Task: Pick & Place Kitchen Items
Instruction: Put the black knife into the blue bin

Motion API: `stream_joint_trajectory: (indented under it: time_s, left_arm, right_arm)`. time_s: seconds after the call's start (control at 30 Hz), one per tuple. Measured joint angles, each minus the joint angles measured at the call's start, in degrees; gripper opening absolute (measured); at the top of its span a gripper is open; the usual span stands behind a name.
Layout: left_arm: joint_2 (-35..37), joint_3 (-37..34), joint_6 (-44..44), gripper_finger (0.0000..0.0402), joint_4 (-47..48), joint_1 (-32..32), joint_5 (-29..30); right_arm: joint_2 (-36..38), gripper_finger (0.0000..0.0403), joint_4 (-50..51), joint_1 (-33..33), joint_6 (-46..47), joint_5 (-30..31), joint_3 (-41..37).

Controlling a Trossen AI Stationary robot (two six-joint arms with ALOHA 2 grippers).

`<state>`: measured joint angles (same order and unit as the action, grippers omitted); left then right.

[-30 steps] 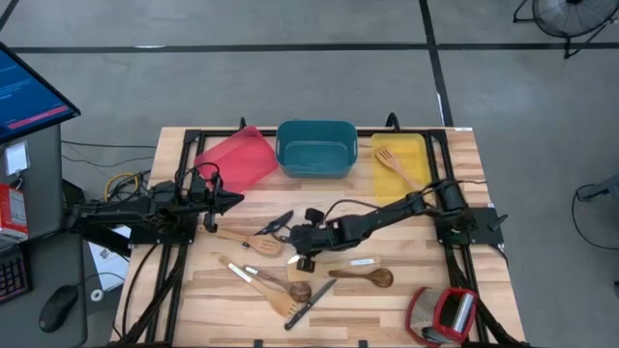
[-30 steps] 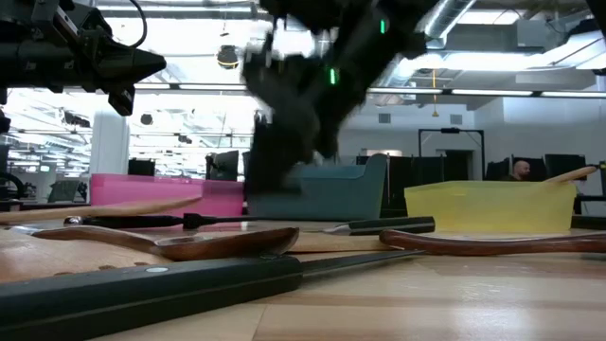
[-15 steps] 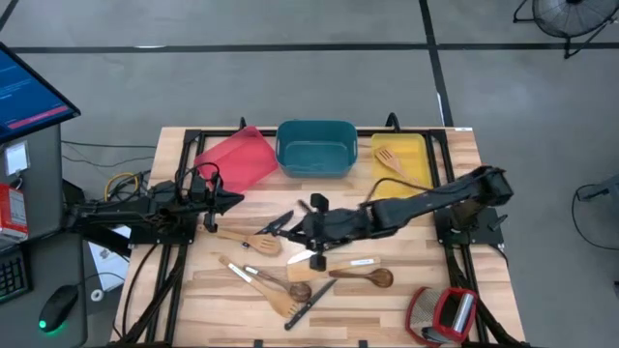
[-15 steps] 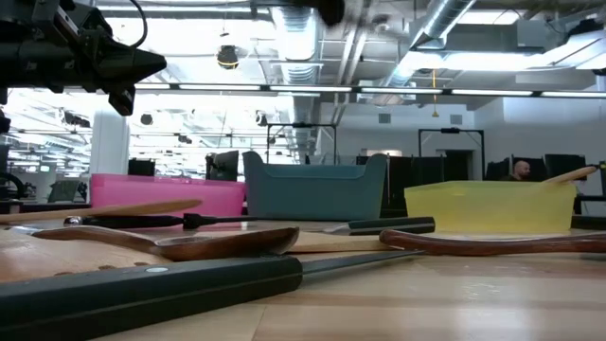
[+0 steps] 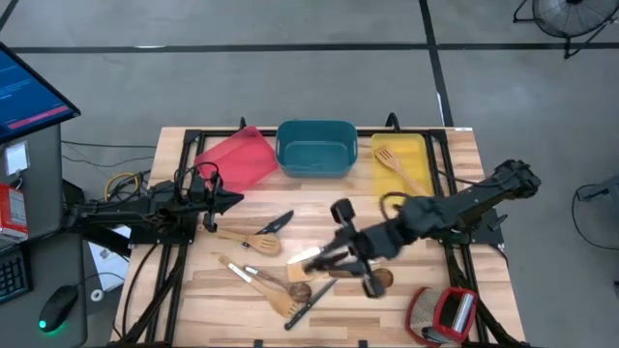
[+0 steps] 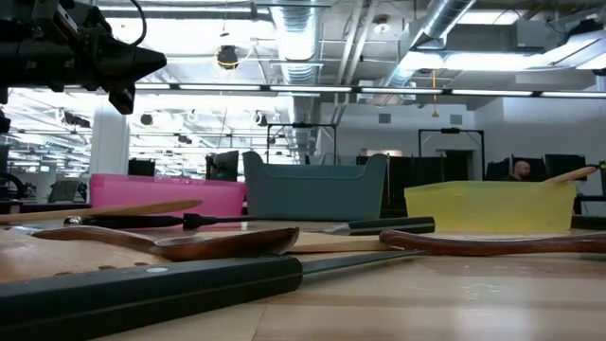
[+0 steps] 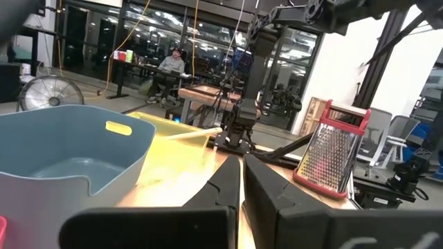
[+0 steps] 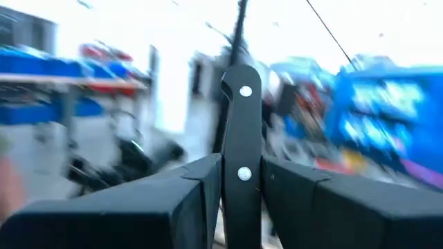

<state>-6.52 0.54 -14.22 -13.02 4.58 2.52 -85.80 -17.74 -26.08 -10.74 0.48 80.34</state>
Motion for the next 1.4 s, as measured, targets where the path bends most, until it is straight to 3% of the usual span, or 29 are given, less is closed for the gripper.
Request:
stream_joint_trajectory:
  time_s: [0.13, 0.33, 0.63, 0.93, 1.1, 1.27, 1.4]
  left_arm:
    - [0.0, 0.0, 0.0, 0.0003, -0.1, 0.0, 0.0]
    - [0.0, 0.0, 0.0, 0.0003, -0.2, 0.0, 0.0]
    - [0.0, 0.0, 0.0, 0.0003, -0.5, 0.0, 0.0]
    - [0.0, 0.0, 0.0, 0.0003, -0.9, 0.0, 0.0]
    - [0.0, 0.0, 0.0, 0.0003, -1.1, 0.0, 0.0]
    - [0.0, 0.0, 0.0, 0.0003, -1.3, 0.0, 0.0]
    - [0.0, 0.0, 0.0, 0.0003, -1.3, 0.0, 0.0]
  right_arm:
    - [0.4, 0.0098, -6.2, -2.2, -4.2, -4.9, 0.1]
    - [0.4, 0.0098, -6.4, -3.0, -5.7, -4.2, 0.1]
    - [0.4, 0.0098, 2.8, 1.8, -6.4, 9.4, 0.1]
    - [-1.4, 0.0099, 17.5, 16.8, -6.3, 22.2, 0.1]
    - [-5.8, 0.0099, 16.0, 26.5, -9.8, 20.0, 0.1]
    - [-12.0, 0.0099, 13.2, 34.6, -12.2, 11.8, 0.0]
    - [-14.9, 0.0099, 12.3, 39.9, -11.3, 8.6, 0.1]
